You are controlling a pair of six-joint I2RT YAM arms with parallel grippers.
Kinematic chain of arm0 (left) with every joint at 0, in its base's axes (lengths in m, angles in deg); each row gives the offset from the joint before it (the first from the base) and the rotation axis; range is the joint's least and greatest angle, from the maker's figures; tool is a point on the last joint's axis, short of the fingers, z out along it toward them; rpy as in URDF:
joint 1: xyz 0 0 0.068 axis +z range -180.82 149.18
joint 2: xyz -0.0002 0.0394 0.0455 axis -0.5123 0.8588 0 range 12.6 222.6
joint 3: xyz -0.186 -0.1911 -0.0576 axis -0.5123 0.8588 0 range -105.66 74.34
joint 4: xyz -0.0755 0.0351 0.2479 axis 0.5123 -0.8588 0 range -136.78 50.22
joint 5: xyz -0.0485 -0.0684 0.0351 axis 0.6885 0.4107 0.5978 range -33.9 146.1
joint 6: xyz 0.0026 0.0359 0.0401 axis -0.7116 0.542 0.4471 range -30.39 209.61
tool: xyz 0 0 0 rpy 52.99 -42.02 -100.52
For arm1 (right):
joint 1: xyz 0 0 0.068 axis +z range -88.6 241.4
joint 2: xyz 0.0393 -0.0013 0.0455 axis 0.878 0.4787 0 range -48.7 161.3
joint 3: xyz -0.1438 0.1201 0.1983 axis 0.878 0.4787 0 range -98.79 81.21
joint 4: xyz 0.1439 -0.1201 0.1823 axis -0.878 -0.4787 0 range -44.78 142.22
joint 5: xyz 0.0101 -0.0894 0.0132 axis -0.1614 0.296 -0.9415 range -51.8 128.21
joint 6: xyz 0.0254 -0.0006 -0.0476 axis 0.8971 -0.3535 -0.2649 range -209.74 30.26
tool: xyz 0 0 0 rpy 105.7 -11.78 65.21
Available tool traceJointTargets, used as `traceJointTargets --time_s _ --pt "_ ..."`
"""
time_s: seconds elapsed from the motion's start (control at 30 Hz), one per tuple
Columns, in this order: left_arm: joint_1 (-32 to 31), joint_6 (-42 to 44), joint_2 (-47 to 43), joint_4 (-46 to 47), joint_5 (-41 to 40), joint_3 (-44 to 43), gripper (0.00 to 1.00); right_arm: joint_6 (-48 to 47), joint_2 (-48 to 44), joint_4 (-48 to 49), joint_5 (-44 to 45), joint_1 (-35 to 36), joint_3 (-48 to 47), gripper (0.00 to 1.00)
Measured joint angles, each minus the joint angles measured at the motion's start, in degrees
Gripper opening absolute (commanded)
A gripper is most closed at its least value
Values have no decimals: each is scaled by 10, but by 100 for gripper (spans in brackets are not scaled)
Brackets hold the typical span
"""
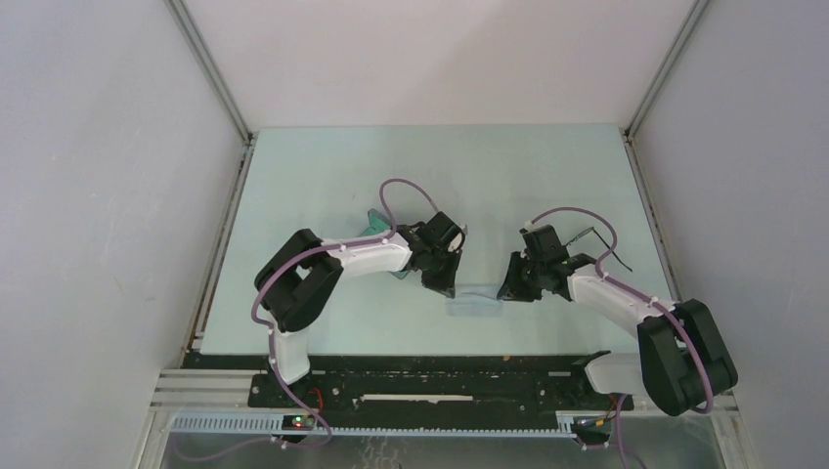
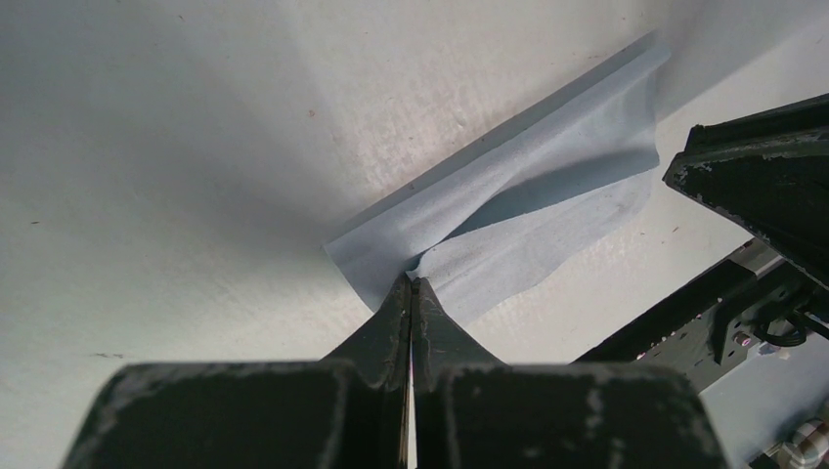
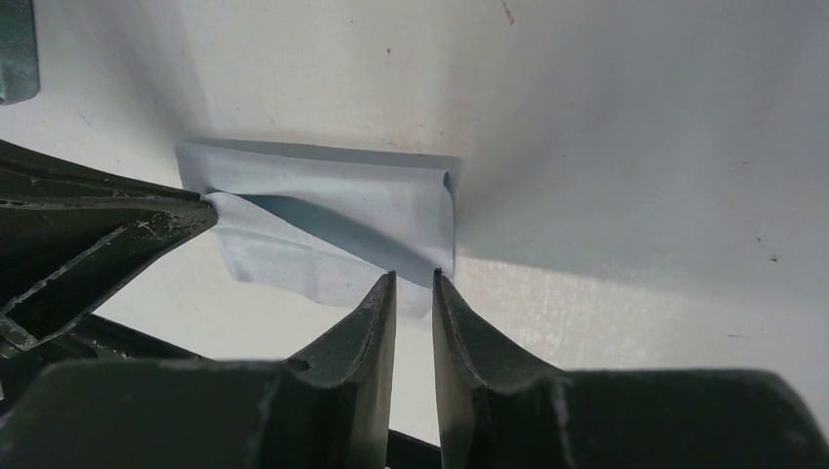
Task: Organize the sunglasses
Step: Fold the glasses cleaning cloth at the center of the board.
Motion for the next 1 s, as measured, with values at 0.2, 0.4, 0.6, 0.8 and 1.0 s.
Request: traceJointTargets --time_s 0.2,0.4,0.6,0.8,1.0 --pt "0 0 0 0 2 0 0 -4 0 6 -4 6 0 30" --pt "0 0 0 0 4 0 0 -24 0 5 13 31 0 31" --pt "0 0 0 -2 4 -1 0 -39 9 5 32 43 0 31" --pt "0 0 2 -5 4 -1 0 -47 14 5 38 44 0 29" --pt "0 0 5 -5 4 -1 0 -51 14 5 40 50 -1 25"
